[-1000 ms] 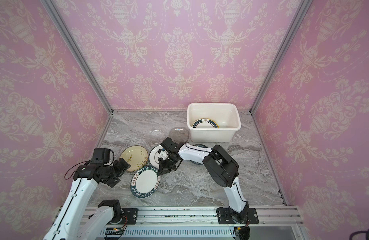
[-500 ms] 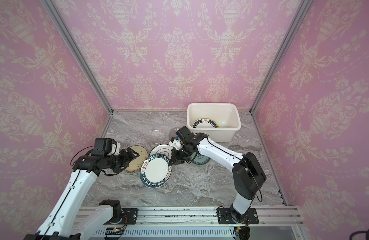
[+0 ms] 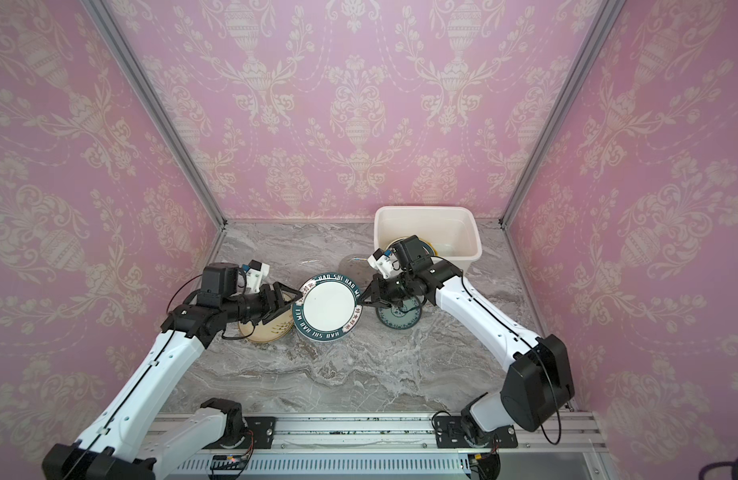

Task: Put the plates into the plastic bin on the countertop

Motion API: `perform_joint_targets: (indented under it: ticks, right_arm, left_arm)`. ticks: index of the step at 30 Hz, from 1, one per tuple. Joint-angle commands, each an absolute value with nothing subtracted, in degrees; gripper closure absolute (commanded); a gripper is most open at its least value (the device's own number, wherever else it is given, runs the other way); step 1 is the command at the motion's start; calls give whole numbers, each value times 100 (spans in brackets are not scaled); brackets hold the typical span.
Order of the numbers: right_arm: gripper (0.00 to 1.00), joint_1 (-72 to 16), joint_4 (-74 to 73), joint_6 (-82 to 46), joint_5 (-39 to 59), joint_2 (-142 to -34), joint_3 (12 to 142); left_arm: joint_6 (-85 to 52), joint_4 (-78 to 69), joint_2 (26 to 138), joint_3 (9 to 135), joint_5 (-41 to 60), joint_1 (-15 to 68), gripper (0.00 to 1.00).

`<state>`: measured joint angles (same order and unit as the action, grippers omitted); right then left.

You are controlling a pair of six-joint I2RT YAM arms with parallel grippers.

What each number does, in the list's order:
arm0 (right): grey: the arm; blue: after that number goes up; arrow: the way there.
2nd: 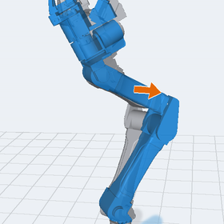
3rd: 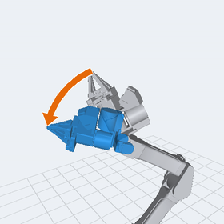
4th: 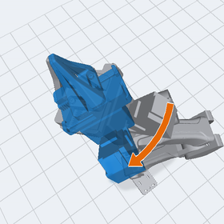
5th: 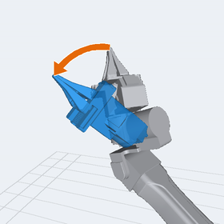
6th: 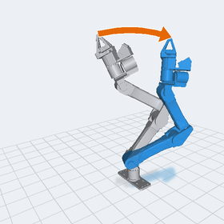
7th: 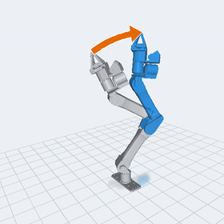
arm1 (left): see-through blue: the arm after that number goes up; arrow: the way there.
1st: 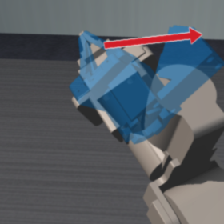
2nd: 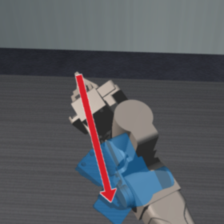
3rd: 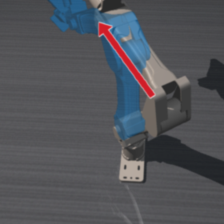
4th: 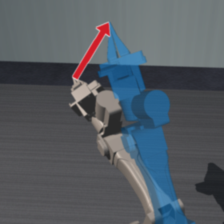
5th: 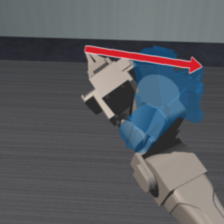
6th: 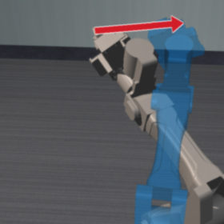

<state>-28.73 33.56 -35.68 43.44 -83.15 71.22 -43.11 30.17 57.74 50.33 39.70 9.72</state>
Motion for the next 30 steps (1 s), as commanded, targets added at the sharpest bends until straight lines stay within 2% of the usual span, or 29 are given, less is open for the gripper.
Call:
perform_joint_targets:
  ticks: [1, 6, 8, 16, 21, 22, 25, 30]
  right_arm:
    - [100, -2844, 2656, -4044, 4827, -8082, 6938]
    - [100, -2833, 2303, -4233, 4887, -7989, 6820]
    - [100, -2807, 2325, -4203, 4848, -7972, 6803]
    - [100, -2703, 2313, -4165, 4674, -7822, 6776]
    - [100, -2687, 2329, -4144, 4622, -7796, 6776]
    - [100, -2684, 2338, -4141, 4609, -7796, 6776]
    - [95, -2680, 2336, -4146, 4524, -7787, 6776]
    - [78, -2631, 2185, -4268, 4405, -7745, 6776]
  left_arm:
    - [-4752, 2112, 5840, 4837, 4652, 1064, 36]
    - [-5145, 1521, 5901, 4777, 4855, 1174, 45]
    - [-5294, 1353, 5915, 4764, 4879, 1214, 53]
    - [-5486, 1395, 5832, 4670, 4729, 1331, 75]
    - [-5574, 1362, 5827, 4641, 4686, 1425, 83]
    - [-5608, 1349, 5832, 4641, 4669, 1441, 88]
    - [-5763, 1270, 5858, 4616, 4632, 1490, 99]
    - [-6111, 977, 5811, 4566, 4504, 1577, 100]
